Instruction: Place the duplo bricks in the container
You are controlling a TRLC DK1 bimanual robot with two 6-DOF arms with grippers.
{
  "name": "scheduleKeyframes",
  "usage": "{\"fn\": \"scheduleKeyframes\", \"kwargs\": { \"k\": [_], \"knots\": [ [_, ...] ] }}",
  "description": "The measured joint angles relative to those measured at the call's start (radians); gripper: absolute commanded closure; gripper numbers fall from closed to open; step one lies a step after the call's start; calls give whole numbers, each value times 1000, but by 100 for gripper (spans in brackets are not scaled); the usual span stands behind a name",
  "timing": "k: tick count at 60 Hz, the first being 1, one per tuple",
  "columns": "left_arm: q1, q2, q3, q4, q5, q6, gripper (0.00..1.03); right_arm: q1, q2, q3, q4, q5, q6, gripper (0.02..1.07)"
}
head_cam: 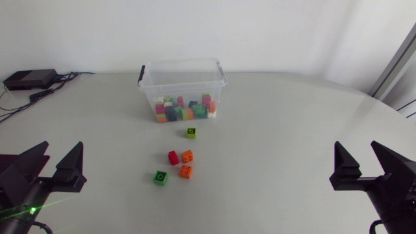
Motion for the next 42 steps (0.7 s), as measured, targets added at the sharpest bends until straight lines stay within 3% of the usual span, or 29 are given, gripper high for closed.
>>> {"fn": "scheduleKeyframes", "kwargs": {
  "k": [42],
  "knots": [
    [12, 19, 33, -27, 0, 0, 4, 25, 7, 31, -7, -15, 4, 6]
  ]
}}
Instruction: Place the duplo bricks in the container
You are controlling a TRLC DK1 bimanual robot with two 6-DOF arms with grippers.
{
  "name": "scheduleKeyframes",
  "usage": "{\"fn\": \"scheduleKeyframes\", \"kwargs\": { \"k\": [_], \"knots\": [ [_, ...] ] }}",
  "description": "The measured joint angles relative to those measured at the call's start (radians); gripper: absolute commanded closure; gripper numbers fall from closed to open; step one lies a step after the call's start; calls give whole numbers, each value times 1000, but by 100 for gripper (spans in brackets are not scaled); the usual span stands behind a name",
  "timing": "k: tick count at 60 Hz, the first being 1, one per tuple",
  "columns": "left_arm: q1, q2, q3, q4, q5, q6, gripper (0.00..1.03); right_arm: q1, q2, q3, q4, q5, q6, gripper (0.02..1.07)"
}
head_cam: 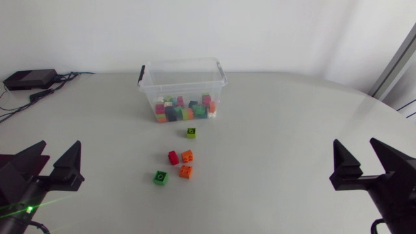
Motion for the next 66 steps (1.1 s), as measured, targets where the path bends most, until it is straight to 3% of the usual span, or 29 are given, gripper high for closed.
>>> {"fn": "scheduleKeyframes", "kwargs": {
  "k": [15, 24, 42, 56, 66],
  "knots": [
    [-66, 252, 182, -2, 0, -17, 4, 19, 216, 187, 0, -3, 0, 6],
    [-145, 426, 309, -55, -24, -19, 6, 48, 351, 249, 0, 5, 1, 6],
    [-295, 824, 555, -364, -118, -42, 6, 147, 626, 348, -39, 72, 14, 7],
    [-341, 1192, 741, -569, -76, -55, 6, 205, 744, 426, -150, 84, 26, 7],
    [-388, 1400, 826, -607, -68, -85, 7, 227, 796, 477, -226, 60, 26, 7]
  ]
}}
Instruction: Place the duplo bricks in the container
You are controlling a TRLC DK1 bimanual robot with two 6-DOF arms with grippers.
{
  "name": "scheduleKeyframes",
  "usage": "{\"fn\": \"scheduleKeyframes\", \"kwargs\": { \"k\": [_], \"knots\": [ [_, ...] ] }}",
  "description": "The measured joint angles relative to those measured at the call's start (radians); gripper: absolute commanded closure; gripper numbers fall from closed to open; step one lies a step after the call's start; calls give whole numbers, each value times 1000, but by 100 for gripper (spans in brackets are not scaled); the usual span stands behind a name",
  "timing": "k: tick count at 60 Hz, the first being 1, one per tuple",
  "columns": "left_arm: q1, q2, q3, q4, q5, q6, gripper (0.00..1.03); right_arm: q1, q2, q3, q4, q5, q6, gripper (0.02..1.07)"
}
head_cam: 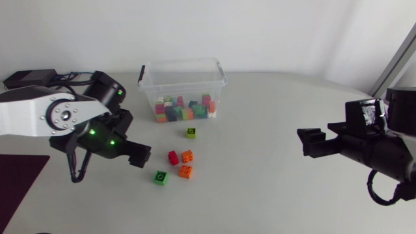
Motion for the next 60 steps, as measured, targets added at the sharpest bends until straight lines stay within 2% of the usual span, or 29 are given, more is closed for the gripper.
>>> {"fn": "scheduleKeyframes", "kwargs": {
  "k": [10, 15, 26, 31, 51, 60],
  "knots": [
    [-63, 130, 59, -27, 3, -40, 9, 14, 12, 13, -56, -92, -11, 7],
    [-89, 187, 84, -34, 3, -59, 9, 27, 50, 25, -59, -103, -15, 7],
    [-129, 261, 97, -37, 3, -84, 12, 81, 153, 57, -60, -105, -29, 7],
    [-134, 282, 99, -40, 7, -92, 18, 107, 187, 69, -63, -104, -37, 7],
    [-175, 360, 142, -37, 56, -98, 23, 211, 321, 133, -63, -71, -61, 7],
    [-180, 373, 146, -37, 60, -103, 31, 231, 361, 137, -61, -63, -67, 7]
  ]
}}
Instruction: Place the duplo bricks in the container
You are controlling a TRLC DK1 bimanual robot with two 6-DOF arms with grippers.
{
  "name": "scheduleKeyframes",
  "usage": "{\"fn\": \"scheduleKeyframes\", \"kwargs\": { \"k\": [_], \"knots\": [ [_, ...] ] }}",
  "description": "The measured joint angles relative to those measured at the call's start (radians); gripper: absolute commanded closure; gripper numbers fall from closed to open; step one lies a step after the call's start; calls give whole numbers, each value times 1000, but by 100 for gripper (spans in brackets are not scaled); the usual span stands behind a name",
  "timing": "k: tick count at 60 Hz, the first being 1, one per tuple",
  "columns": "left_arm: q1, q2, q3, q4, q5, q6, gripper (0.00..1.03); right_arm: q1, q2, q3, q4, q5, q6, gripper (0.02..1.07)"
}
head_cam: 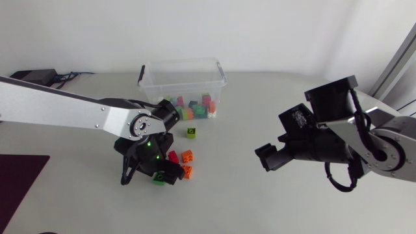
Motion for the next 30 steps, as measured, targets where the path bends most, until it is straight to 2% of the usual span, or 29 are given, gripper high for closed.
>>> {"fn": "scheduleKeyframes", "kwargs": {
  "k": [6, 9, 19, 26, 30],
  "knots": [
    [5, 19, 5, 7, 0, -12, 48, 8, 19, 0, 0, 3, -1, 7],
    [13, 25, 5, 8, 0, -15, 67, 16, 28, 0, 1, 4, -5, 7],
    [53, 26, 5, 13, 42, -15, 78, 58, 77, 19, 4, -5, -33, 7],
    [64, 15, 5, 16, 45, -13, 82, 105, 142, 40, 5, -80, -79, 7],
    [73, -8, 5, 15, 53, -5, 83, 129, 189, 58, 5, -92, -107, 7]
  ]
}}
